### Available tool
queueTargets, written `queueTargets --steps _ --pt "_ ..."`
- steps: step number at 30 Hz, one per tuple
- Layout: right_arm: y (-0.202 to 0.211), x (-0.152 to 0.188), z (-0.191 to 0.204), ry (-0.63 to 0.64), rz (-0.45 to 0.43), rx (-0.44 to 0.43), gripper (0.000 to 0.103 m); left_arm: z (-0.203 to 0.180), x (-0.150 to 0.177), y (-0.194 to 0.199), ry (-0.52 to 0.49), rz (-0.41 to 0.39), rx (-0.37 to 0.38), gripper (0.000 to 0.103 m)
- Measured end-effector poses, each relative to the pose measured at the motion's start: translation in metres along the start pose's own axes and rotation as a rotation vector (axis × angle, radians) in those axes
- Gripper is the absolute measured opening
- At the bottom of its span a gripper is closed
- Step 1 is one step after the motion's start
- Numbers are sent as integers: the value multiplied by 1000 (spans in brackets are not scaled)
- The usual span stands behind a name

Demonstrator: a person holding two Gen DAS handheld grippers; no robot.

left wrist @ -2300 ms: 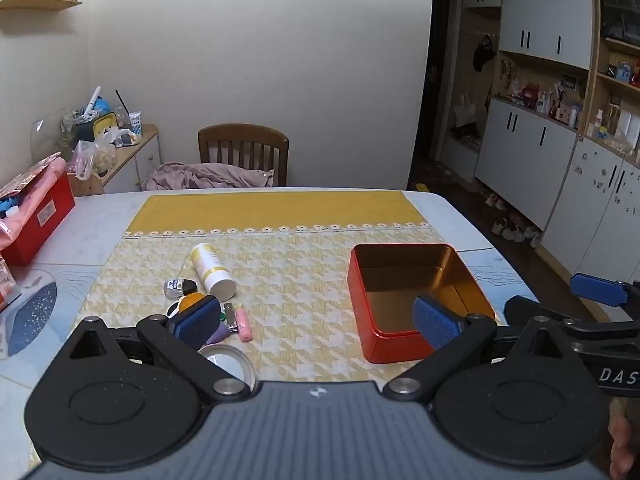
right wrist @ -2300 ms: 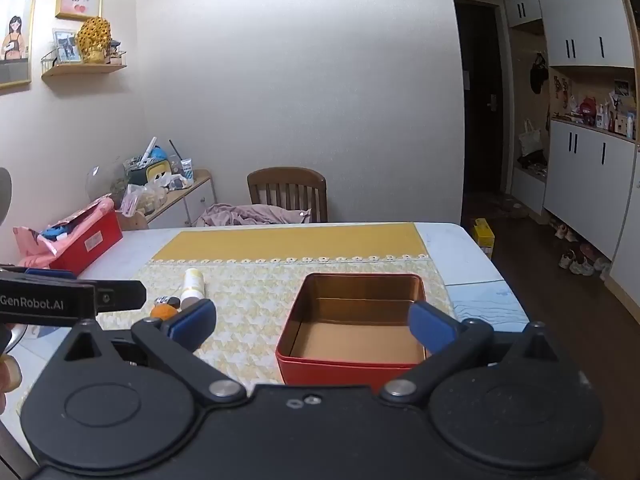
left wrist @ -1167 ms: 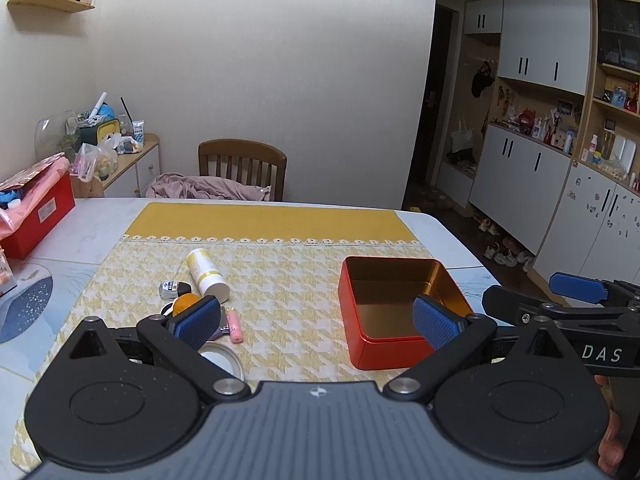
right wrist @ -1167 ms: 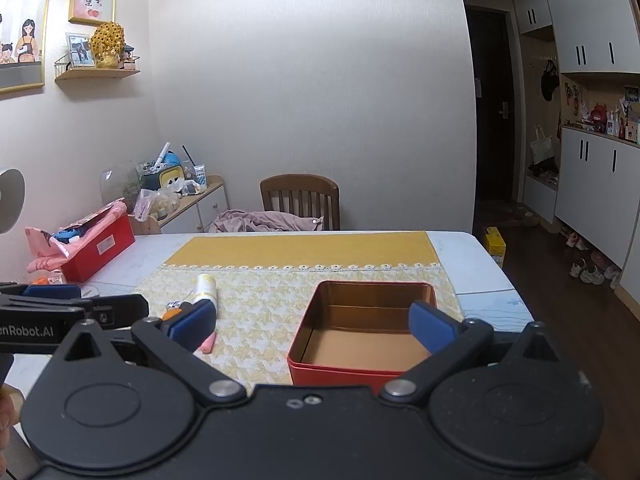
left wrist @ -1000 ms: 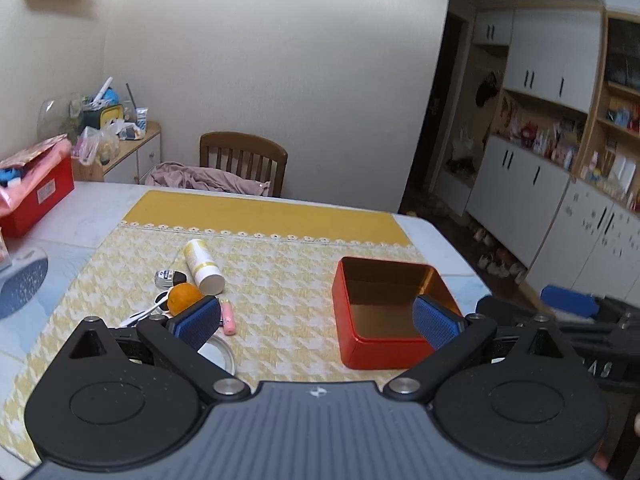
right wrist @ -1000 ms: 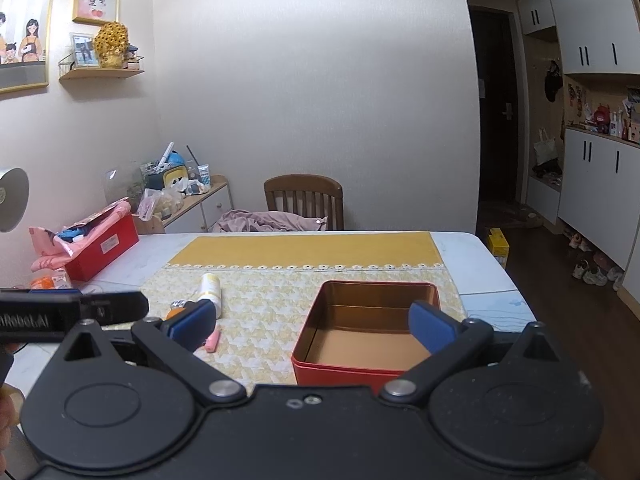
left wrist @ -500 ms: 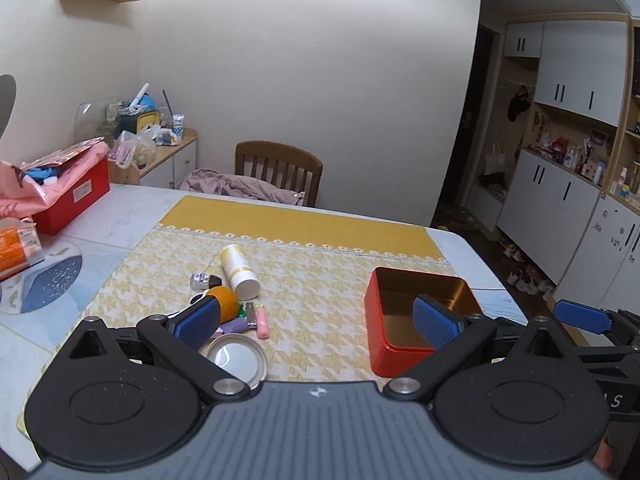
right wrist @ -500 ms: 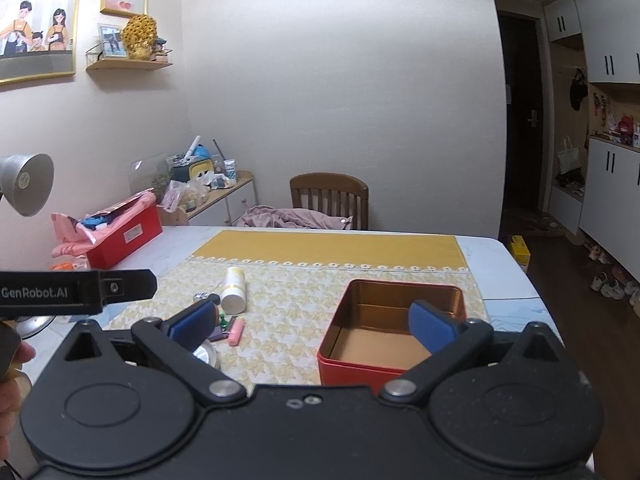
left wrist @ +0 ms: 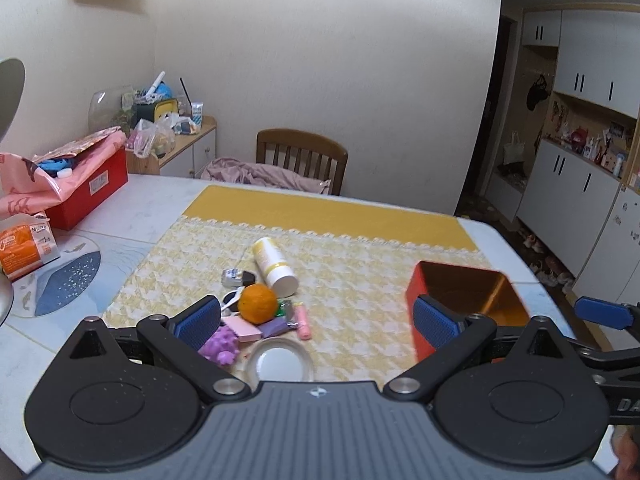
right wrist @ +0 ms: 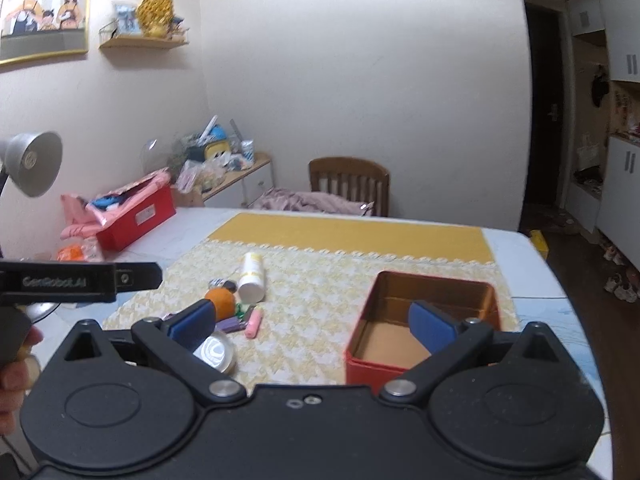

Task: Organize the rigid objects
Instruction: 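Grasp the round tin lid with the right tool while the left grasps the purple spiky ball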

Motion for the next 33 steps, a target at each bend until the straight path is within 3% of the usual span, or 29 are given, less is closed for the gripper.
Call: queueTargets --steps 6,22,30,33 --pt "-28 11 20 44 86 -27 103 30 18 -31 -24 75 -46 103" --pt "-124 49 83 225 324 -157 103 98 54 -134 4 261 39 102" --pt "-177 70 108 317 412 -160 100 107 57 -164 -32 299 83 94" --pt "-191 73 111 305 435 -150 99 109 58 -172 -44 317 110 86"
Point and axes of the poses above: each gripper's, at about its wrist camera, not at the fingertips, and y roughly against the way its jaws point, z to its left, x to its underside, the point moved 3 cm from there along -y, roughly the way its jaws point, and after that the axes turned 11 degrees about -y, right-handed, at the moved point
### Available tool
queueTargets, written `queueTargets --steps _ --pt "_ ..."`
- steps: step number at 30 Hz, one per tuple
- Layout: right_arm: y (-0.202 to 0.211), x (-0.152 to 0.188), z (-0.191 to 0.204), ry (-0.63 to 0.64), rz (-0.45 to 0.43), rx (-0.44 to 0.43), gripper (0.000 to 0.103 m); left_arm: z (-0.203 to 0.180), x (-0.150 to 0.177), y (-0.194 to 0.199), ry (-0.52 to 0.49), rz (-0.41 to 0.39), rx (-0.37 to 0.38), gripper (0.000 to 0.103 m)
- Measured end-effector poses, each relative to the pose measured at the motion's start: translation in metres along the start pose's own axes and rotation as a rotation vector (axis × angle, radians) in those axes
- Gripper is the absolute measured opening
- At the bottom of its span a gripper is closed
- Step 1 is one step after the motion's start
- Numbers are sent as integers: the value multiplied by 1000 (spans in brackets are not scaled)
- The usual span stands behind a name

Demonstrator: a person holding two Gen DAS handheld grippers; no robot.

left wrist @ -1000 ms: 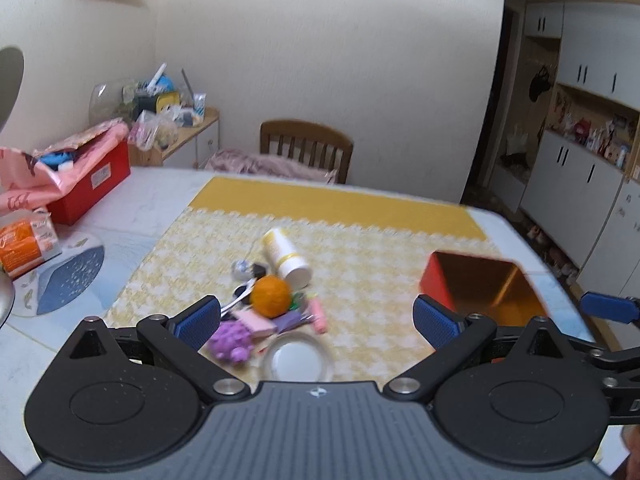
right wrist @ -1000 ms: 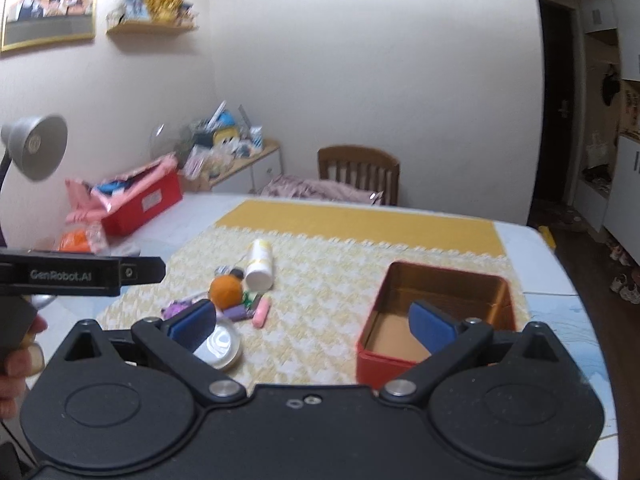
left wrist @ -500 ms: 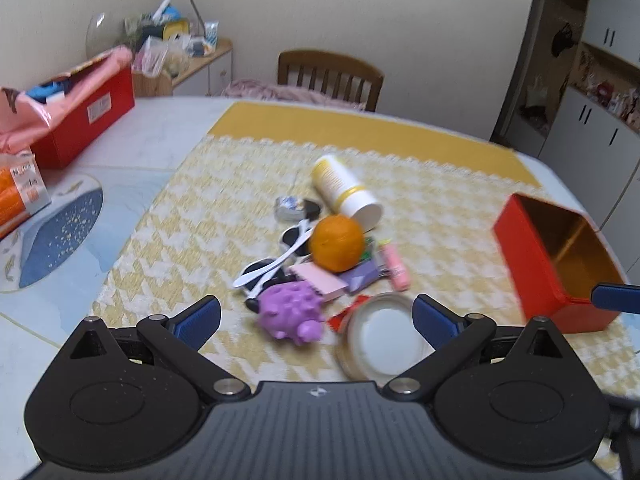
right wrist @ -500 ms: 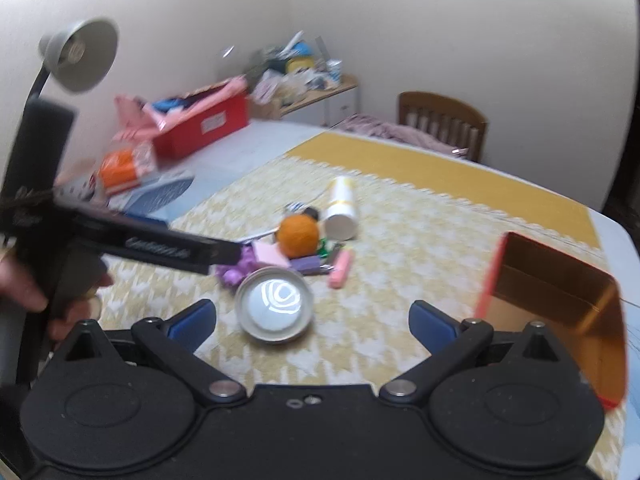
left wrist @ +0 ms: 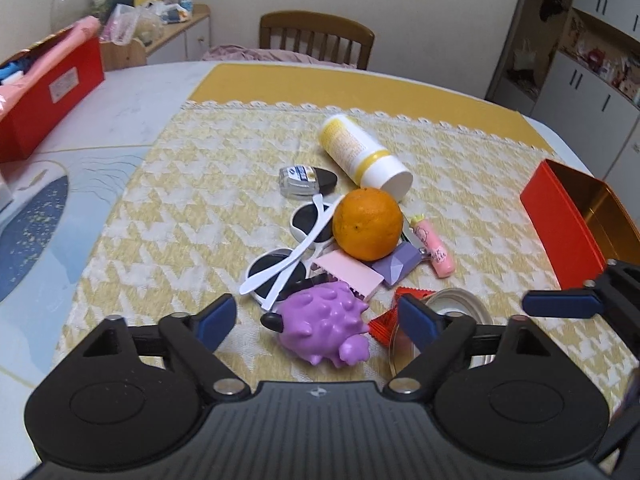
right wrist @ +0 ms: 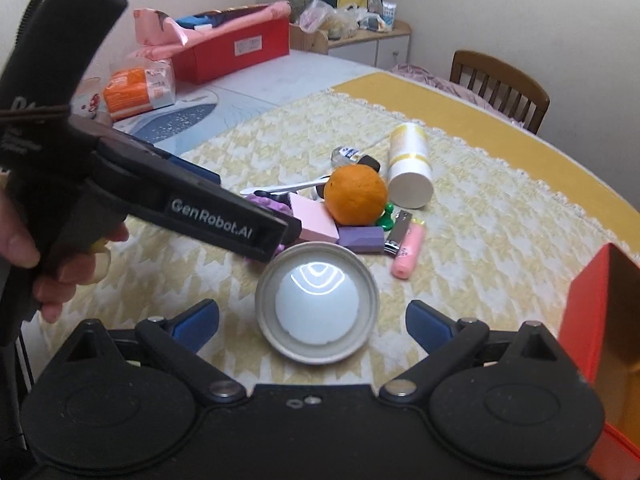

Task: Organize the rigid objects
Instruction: 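Grasp the round tin lid with the right tool while the left grasps the purple spiky ball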

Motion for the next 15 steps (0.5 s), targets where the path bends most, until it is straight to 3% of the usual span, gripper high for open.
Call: queueTargets --steps 10,15 --pt "-25 0 -1 -38 43 39 84 6 3 -14 -24 22 56 65" --pt "-27 0 0 -57 50 54 76 7 3 -15 -43 10 77 60"
Point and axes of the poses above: each gripper's, at about its wrist camera, not at the fingertips, and y roughly against the way its jaws point, z to its left, x to its underside, the point moved 3 cm from there along -y, roughly the way its jaws point, and after that the axes turned 11 degrees about -y, right-handed, at the moved point
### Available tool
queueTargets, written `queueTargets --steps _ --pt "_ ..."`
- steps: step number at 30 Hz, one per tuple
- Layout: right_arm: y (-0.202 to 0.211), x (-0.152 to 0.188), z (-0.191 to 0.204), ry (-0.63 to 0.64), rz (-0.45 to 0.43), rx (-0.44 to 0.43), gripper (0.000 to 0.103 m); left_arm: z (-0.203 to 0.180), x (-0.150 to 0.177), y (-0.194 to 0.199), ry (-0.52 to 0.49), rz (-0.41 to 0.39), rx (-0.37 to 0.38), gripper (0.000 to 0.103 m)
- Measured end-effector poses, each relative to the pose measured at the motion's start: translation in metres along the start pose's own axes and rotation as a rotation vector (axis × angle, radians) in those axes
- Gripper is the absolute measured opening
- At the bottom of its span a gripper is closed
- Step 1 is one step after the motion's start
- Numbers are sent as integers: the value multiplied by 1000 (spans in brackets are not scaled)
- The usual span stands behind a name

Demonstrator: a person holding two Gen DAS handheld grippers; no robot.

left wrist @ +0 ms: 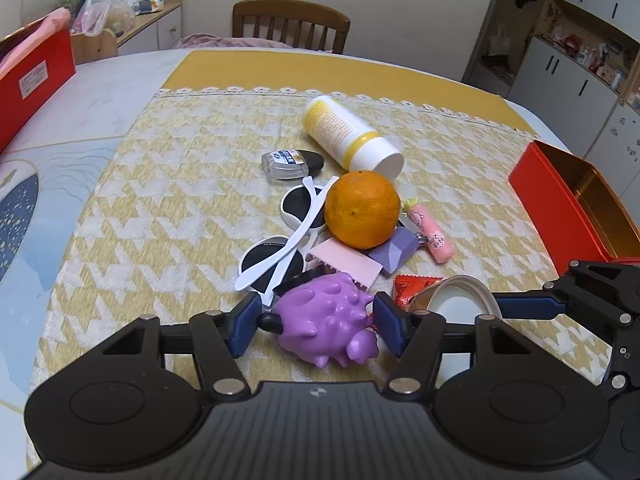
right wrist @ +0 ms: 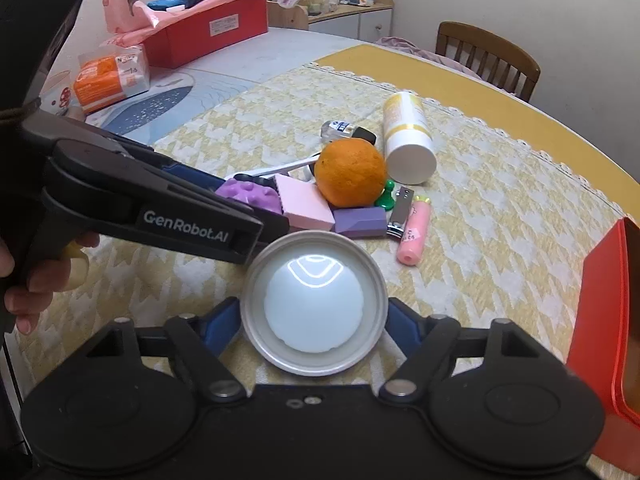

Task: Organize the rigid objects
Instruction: 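Grasp the round tin lid with the right tool while the left grasps the purple spiky ball, then carry the lid and purple ball into the red tin box and release both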

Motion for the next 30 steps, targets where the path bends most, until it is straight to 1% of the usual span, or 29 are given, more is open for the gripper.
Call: queueTargets --steps 3,9,18,24,30 --pt "1 0 0 -8 1 8 76 -1 0 1 -10 -1 2 60" --pt "6 1 1 -12 -1 20 75 2 4 5 4 2 6 59" --pt "28 0 -5 -20 -10 30 75 0 8 18 19 6 32 59" --pt "55 0 -20 -41 -31 34 75 -11 1 35 13 -12 35 59" --pt "84 -4 -48 -36 -56 41 75 -32 -15 51 6 -30 28 59"
Point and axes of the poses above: each gripper's, at about its wrist camera, not at the fingertips, and y roughly against the way its jaws point, z to its left, x to its underside, the point moved 3 cm from there along -y, roughly the way its jaws point, and after that the axes turned 11 degrees about -y, right-handed, at the moved point
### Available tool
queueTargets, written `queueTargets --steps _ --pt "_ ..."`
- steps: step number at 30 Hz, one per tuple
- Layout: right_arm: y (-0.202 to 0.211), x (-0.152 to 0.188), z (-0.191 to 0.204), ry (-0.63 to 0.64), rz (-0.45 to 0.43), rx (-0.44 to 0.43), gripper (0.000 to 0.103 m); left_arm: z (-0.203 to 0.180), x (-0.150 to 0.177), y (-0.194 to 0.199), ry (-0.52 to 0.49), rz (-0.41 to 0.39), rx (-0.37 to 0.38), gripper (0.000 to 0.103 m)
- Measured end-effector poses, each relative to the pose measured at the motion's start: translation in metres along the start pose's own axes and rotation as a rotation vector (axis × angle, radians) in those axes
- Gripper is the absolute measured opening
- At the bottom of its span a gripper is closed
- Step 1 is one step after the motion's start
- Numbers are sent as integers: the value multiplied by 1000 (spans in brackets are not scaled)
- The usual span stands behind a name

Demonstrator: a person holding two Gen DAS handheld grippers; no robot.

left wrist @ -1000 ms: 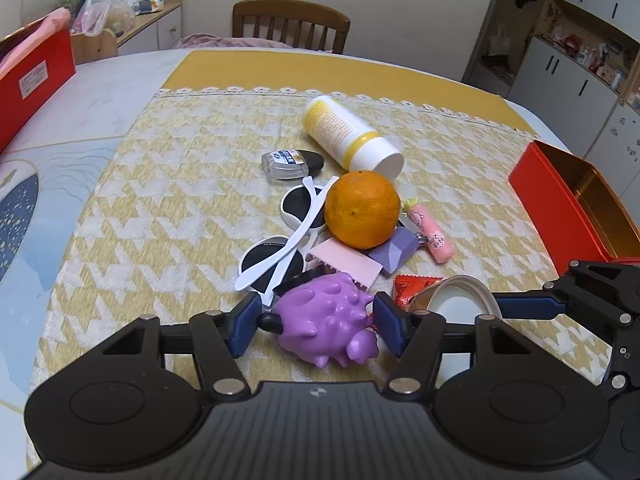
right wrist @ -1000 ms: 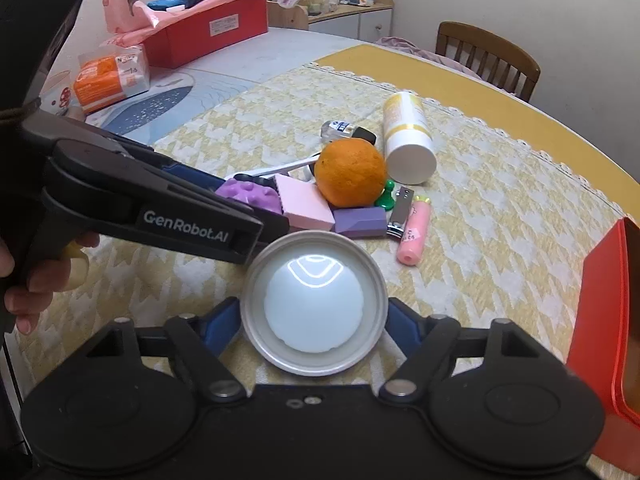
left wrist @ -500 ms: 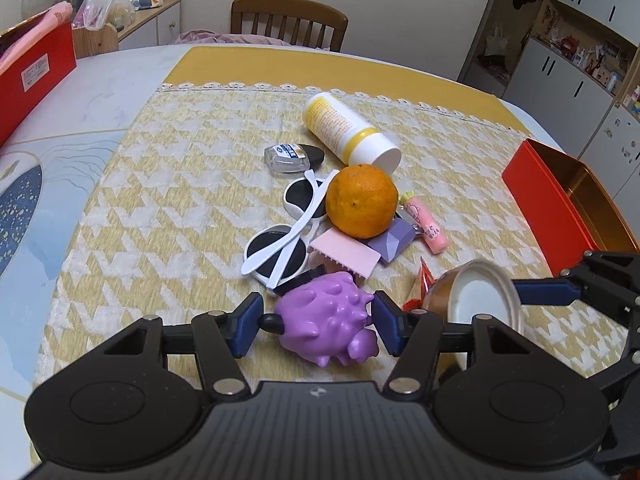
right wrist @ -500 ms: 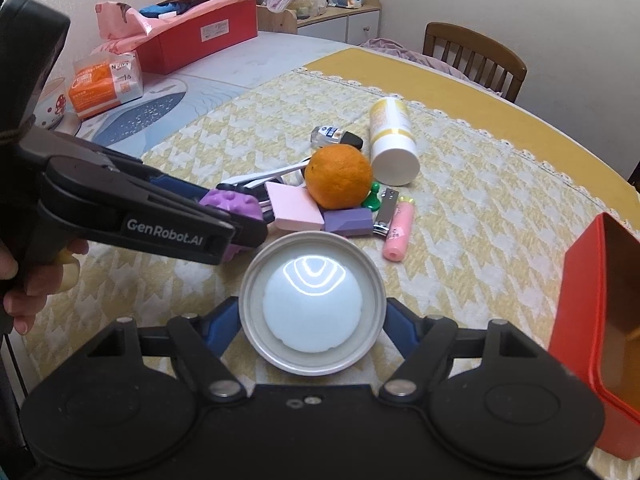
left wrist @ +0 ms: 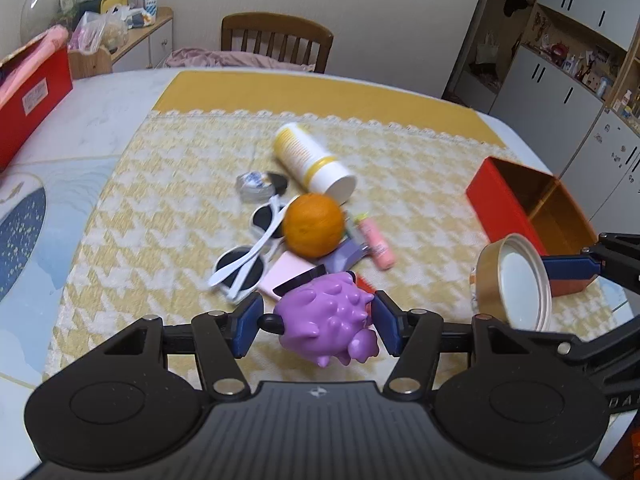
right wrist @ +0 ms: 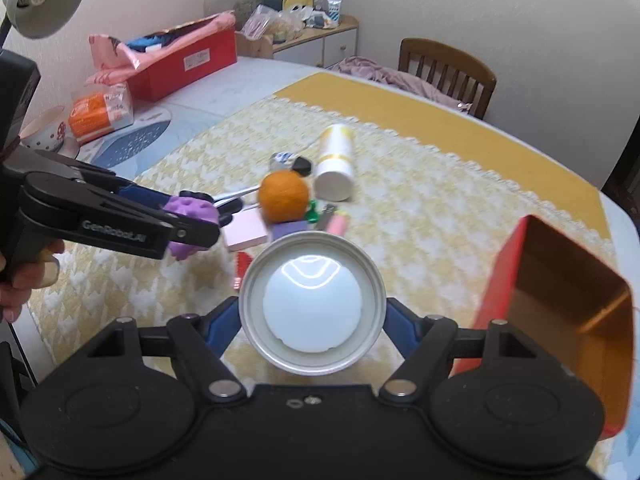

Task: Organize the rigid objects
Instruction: 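Carry the lid and purple ball into the red tin box and release both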

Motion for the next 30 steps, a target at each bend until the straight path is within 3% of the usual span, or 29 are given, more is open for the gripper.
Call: queueTargets --steps 8,17,30 --pt "30 -12 -56 -16 -38 26 75 -46 -39 2 -33 -50 32 59" --pt "45 -17 -125 -26 -50 99 75 -113 -90 -26 -102 -79 102 59" --pt "14 0 -199 -57 27 167 75 -203 -144 -109 -204 -8 164 59"
Point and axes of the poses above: each gripper's, at about its wrist camera, not at the fingertips, and y roughly against the way its jaws point, z to its left, x to its underside, the point moved 3 cm from there along -y, roughly the way its jaws point, and after that the axes turned 11 degrees about -y, right-handed, at the moved point
